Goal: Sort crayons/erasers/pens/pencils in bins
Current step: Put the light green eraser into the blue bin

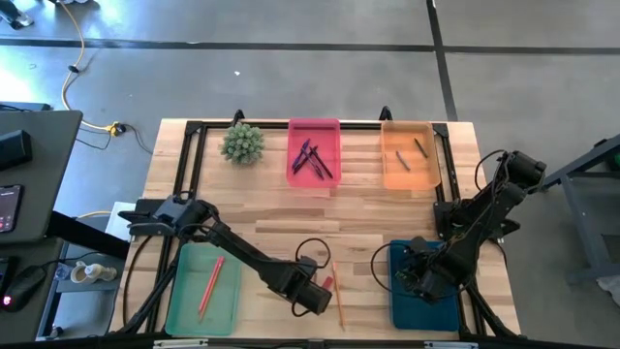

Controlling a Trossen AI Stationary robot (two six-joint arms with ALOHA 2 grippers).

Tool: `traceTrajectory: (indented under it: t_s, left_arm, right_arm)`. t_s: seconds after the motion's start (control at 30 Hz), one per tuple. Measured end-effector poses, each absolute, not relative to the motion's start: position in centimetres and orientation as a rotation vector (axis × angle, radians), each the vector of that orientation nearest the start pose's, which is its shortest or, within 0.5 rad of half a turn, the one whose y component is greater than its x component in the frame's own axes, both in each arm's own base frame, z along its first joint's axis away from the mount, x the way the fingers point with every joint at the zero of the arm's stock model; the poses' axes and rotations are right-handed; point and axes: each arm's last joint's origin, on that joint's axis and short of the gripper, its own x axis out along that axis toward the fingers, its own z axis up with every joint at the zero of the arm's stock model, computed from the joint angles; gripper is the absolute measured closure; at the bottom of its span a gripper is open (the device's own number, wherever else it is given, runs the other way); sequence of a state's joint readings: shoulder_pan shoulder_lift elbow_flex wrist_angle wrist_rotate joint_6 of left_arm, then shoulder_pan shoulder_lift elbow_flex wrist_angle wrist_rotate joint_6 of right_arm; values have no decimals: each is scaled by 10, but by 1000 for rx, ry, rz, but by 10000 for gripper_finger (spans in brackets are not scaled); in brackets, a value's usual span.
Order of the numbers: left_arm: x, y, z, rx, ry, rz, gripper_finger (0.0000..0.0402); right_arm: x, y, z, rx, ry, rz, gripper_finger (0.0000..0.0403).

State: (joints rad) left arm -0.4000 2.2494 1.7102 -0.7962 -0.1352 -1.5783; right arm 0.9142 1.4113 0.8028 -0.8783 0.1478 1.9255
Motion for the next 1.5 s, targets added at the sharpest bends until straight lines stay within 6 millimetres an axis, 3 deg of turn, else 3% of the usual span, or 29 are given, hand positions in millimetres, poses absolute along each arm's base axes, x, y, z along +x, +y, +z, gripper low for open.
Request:
traceTrajectory:
  t_s: [0.27, 0.67, 1.13, 1.5]
  left_arm:
    - [415, -172, 131, -954, 1169, 801, 273]
    - [411, -167, 126, -737, 1280, 694, 273]
    - [409, -181, 125, -952, 1281, 747, 308]
    - [408, -173, 133, -802, 1371, 607, 314]
  right_arm:
    - [139, 173, 177, 821, 1260, -725, 206]
    - [139, 173, 177, 809, 1264, -715, 206]
    - [138, 172, 177, 812, 1262, -740, 206]
    - [137, 171, 177, 809, 1263, -742, 206]
